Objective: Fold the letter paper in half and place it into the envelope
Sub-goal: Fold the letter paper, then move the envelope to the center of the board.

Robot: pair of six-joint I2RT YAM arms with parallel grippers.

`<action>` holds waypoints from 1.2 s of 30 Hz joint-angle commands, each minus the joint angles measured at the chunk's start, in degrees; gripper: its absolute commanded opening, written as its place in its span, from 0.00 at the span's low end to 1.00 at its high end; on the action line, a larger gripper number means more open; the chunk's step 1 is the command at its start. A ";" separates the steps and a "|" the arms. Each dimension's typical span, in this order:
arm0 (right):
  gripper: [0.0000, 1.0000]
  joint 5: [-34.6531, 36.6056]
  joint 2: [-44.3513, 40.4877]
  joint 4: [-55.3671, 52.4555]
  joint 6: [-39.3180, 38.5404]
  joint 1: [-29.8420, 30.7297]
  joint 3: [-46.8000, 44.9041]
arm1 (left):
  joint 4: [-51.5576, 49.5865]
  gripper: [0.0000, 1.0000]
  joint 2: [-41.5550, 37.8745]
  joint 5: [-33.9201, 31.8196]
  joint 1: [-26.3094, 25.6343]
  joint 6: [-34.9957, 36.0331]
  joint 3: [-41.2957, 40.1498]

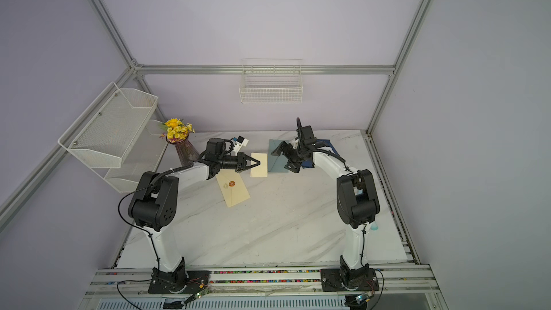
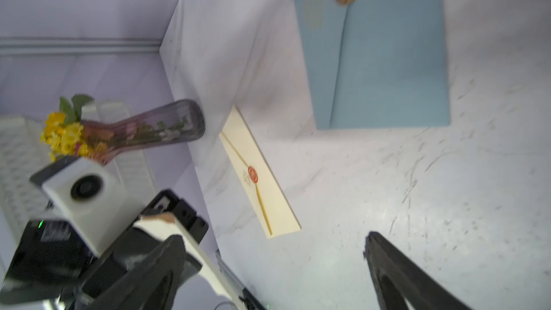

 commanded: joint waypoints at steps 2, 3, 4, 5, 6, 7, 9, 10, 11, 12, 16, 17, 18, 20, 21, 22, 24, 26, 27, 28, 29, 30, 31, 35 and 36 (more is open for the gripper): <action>0.97 16.21 6.71 -13.30 2.78 -0.22 11.91 | -10.92 0.00 -4.11 -8.39 0.04 7.79 0.40; 0.97 18.47 9.03 -15.28 3.29 -0.58 15.75 | -10.75 0.00 -4.36 -8.75 -0.01 7.52 -0.01; 0.97 20.81 11.43 -17.89 3.74 -1.03 20.03 | -10.67 0.00 -4.63 -9.11 -0.04 7.24 -0.29; 0.97 22.43 13.65 -19.82 4.13 -1.43 23.66 | -10.58 0.00 -4.82 -9.30 -0.10 7.06 -0.53; 0.97 23.86 16.09 -21.70 4.38 -2.09 27.79 | -10.55 0.00 -4.93 -9.41 -0.15 6.89 -0.67; 0.97 25.35 18.12 -23.17 4.37 -2.64 31.99 | -10.51 0.00 -5.15 -9.49 -0.15 6.79 -0.86; 0.97 28.46 22.38 -26.16 4.24 -3.52 39.35 | -10.48 0.00 -5.39 -9.41 -0.16 6.79 -1.27; 0.97 29.18 24.36 -27.11 4.46 -4.44 43.04 | -10.42 0.00 -5.48 -9.49 -0.19 6.88 -1.47; 0.97 29.45 25.82 -27.47 4.97 -5.14 45.41 | -10.47 0.00 -5.62 -9.50 -0.15 7.00 -1.64; 0.97 30.12 27.05 -27.38 5.00 -5.88 47.17 | -10.58 0.00 -5.57 -9.49 -0.15 6.97 -1.78; 0.97 37.29 28.90 -23.74 2.00 -5.82 50.97 | -10.51 0.00 -5.12 -9.07 -0.15 6.77 -2.27; 0.97 38.43 29.46 -22.93 1.53 -5.81 52.05 | -10.57 0.00 -4.99 -8.98 -0.15 6.70 -2.27; 0.97 39.54 29.83 -22.06 1.51 -5.71 52.55 | -10.50 0.00 -4.91 -8.82 -0.13 6.70 -2.27; 0.97 39.53 29.89 -18.88 1.05 -5.59 52.03 | -10.66 0.00 -4.64 -8.63 -0.15 6.62 -2.27; 0.97 38.78 29.89 -16.50 0.96 -5.50 51.13 | -10.68 0.00 -4.55 -8.53 -0.13 6.61 -2.27; 0.97 37.72 29.60 -14.18 0.79 -5.42 49.58 | -10.67 0.00 -4.48 -8.40 -0.14 6.61 -2.27; 0.97 35.87 28.51 -8.44 1.84 -5.32 44.84 | -10.71 0.00 -4.19 -8.34 -0.15 6.53 -2.16; 0.97 36.40 27.74 -5.32 3.16 -5.30 41.46 | -10.97 0.00 -3.86 -8.14 -0.11 6.46 -1.86; 0.97 36.95 27.61 -3.48 3.15 -5.19 40.14 | -11.06 0.00 -3.72 -7.99 -0.15 6.48 -1.75; 0.97 37.41 27.79 -2.35 3.07 -5.21 39.78 | -11.15 0.00 -3.55 -8.01 -0.15 6.48 -1.59; 0.97 37.85 28.32 -1.81 2.78 -5.16 40.13 | -11.27 0.00 -3.59 -8.01 -0.15 6.44 -1.63; 0.96 37.66 29.12 -1.65 2.66 -5.21 40.99 | -11.44 0.00 -3.50 -8.01 -0.15 6.48 -1.57; 0.96 37.74 30.15 -1.76 2.40 -5.30 41.90 | -11.67 0.00 -3.38 -8.00 -0.14 6.53 -1.49; 0.87 37.38 33.10 -1.54 1.66 -5.66 44.51 | -12.11 0.00 -3.40 -8.04 -0.11 6.61 -1.91; 0.83 37.62 33.36 -1.30 1.42 -5.89 44.37 | -12.21 0.00 -3.43 -8.08 -0.15 6.61 -2.17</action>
